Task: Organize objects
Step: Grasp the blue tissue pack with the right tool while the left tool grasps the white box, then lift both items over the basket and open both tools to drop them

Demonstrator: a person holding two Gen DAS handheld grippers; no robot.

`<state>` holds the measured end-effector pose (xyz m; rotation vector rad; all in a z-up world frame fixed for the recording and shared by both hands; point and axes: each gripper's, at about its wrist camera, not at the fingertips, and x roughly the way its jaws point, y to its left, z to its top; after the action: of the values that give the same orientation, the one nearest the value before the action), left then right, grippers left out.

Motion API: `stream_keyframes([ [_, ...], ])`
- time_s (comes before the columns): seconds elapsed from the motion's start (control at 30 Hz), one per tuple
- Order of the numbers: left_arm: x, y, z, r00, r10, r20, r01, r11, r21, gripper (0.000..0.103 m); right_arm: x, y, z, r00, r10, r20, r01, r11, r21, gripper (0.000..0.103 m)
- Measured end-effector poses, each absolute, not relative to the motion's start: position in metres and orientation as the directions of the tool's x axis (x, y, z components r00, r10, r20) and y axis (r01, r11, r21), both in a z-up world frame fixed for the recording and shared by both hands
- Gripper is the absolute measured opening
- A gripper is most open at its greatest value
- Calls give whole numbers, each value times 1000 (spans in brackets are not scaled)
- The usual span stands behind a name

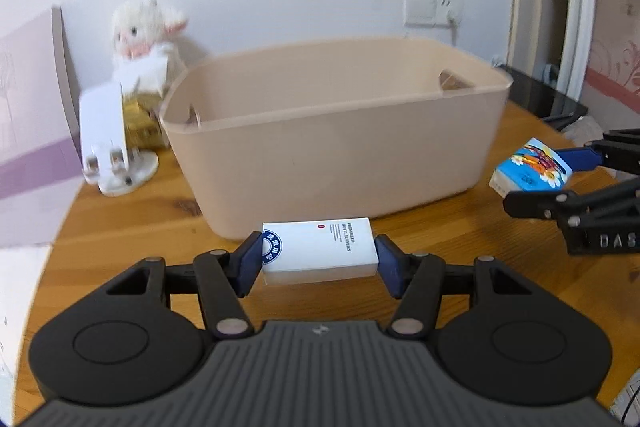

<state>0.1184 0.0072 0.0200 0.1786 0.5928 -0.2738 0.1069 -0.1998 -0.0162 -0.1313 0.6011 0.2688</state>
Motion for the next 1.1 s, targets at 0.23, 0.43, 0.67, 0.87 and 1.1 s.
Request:
stream_keyframes([
  [0.23,99,6,66,852,-227,-471,308,946,101,62,94,-216,29,850,215,-481,-270,962,-47,61],
  [0.43,109,4,98,888,-223,-402,287,952,105,62,95,-228,70,901,224,-371,-252,967,-29,62],
  [0.67,149,-3,111,902,-188,-388,230,971,64,62,120,-229,100,932,216,-291,-230,973,-14,62],
  [0.87,195,-16,108,900,-156,-407,185,982,33,62,156,-226,104,940,199,-276,-212,977,-15,62],
  [1.1,242,-31,76,854,-103,-510,152,987,57,62,201,-209,76,928,152,-341,-174,984,-35,62],
])
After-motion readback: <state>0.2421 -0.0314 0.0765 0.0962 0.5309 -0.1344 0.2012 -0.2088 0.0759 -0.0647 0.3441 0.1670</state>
